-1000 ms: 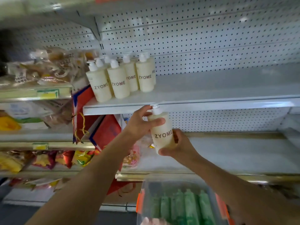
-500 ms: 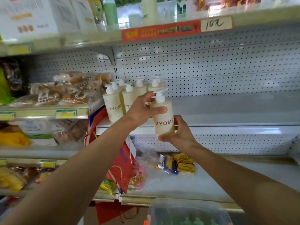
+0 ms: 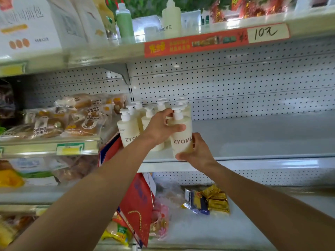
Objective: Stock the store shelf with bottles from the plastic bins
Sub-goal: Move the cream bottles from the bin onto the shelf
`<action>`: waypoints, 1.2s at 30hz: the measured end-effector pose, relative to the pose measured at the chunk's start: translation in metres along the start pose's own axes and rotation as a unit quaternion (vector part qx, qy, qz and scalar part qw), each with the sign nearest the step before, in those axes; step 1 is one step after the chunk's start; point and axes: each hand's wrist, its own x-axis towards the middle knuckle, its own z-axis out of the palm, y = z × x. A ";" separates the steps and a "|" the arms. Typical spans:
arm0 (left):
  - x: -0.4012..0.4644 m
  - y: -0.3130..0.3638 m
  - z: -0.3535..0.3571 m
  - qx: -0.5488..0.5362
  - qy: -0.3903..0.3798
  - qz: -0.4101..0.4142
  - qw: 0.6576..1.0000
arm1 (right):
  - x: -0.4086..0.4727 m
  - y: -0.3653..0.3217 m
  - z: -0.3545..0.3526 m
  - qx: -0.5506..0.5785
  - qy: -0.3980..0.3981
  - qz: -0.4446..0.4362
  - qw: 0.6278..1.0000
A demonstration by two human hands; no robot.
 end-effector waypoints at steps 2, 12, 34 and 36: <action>0.006 -0.008 0.001 0.004 -0.003 -0.005 1.000 | 0.006 0.004 0.005 -0.009 0.003 0.008 1.000; 0.030 -0.022 0.001 0.061 -0.005 -0.009 0.998 | 0.032 0.006 0.019 -0.070 0.023 0.008 0.997; 0.022 -0.023 0.012 0.100 0.064 -0.002 0.993 | 0.025 0.006 0.021 -0.155 0.047 0.037 0.986; 0.015 -0.024 0.015 0.116 0.084 0.001 0.990 | 0.016 0.008 0.012 -0.186 0.043 0.012 0.982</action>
